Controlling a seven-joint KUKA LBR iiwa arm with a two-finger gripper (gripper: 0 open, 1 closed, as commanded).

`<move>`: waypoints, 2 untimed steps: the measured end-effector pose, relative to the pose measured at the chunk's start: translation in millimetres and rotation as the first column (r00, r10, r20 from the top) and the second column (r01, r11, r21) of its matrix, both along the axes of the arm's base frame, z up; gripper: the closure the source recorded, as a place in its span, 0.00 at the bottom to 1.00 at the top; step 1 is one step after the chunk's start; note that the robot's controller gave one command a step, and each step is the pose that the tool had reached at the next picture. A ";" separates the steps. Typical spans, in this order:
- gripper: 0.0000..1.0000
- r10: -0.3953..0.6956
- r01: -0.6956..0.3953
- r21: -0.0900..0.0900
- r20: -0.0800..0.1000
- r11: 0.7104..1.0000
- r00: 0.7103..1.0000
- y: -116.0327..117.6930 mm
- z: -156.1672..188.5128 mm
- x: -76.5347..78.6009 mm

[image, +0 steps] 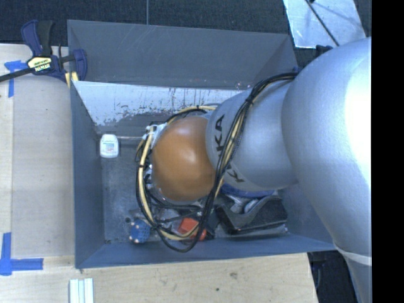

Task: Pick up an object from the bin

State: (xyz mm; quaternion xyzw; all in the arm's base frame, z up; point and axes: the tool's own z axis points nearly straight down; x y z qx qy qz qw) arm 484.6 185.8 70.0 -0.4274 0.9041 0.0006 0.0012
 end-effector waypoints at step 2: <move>1.00 0.259 -0.259 0.001 0.007 0.966 0.966 42.6 228.2 8.2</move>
Offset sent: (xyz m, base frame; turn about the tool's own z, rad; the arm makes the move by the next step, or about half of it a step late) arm 0.0046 0.0183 0.1232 0.0497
